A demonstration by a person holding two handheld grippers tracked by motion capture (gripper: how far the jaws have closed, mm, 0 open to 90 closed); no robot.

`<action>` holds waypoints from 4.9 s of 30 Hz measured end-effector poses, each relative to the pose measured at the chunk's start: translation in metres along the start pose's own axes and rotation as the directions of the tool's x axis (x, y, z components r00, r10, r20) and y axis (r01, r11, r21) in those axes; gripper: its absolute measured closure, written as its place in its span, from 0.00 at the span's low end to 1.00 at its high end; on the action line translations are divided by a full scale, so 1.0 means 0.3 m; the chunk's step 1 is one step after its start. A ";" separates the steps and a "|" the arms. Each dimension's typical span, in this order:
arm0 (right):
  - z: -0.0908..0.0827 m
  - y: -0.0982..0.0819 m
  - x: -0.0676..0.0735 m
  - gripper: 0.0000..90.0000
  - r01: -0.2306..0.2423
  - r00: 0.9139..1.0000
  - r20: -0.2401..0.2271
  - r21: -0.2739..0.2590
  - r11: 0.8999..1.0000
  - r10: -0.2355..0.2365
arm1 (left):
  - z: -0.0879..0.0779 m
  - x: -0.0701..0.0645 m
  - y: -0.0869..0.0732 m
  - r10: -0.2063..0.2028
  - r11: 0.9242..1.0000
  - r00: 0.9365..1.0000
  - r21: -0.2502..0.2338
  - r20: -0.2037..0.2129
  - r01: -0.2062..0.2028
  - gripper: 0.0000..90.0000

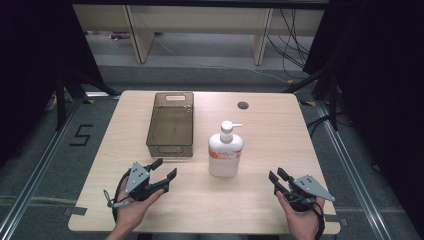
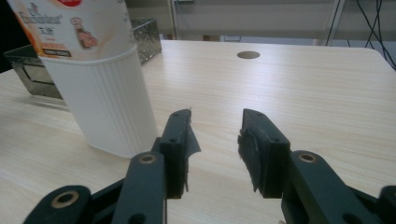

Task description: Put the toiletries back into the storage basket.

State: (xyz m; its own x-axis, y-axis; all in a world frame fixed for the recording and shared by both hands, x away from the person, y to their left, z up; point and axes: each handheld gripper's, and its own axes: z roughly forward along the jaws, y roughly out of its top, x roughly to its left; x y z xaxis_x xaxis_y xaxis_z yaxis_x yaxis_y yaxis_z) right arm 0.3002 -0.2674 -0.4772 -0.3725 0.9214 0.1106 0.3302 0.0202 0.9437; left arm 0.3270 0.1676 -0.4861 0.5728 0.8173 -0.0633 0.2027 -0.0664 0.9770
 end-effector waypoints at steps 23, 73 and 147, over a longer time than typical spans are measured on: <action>0.063 -0.071 -0.058 0.64 -0.046 0.986 0.160 0.011 0.999 0.044 | 0.141 -0.235 0.296 0.010 0.997 0.998 -0.079 0.069 -0.005 0.43; 0.074 -0.084 -0.058 0.62 -0.057 0.989 0.141 0.057 0.997 0.049 | 0.371 -0.390 0.460 0.072 0.996 0.997 -0.051 -0.033 -0.073 0.63; 0.075 -0.095 -0.042 0.61 -0.082 0.985 0.155 0.062 0.995 0.071 | 0.128 -0.132 0.585 0.059 0.992 0.992 -0.106 -0.115 -0.071 0.66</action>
State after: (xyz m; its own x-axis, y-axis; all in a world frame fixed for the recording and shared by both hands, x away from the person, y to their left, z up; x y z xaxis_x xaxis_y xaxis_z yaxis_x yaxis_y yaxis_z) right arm 0.3150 -0.2707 -0.5125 -0.2092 0.9694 0.1282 0.4131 -0.0312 0.9102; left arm 0.3703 0.1016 -0.3200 0.4885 0.8724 0.0182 0.0761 -0.0634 0.9951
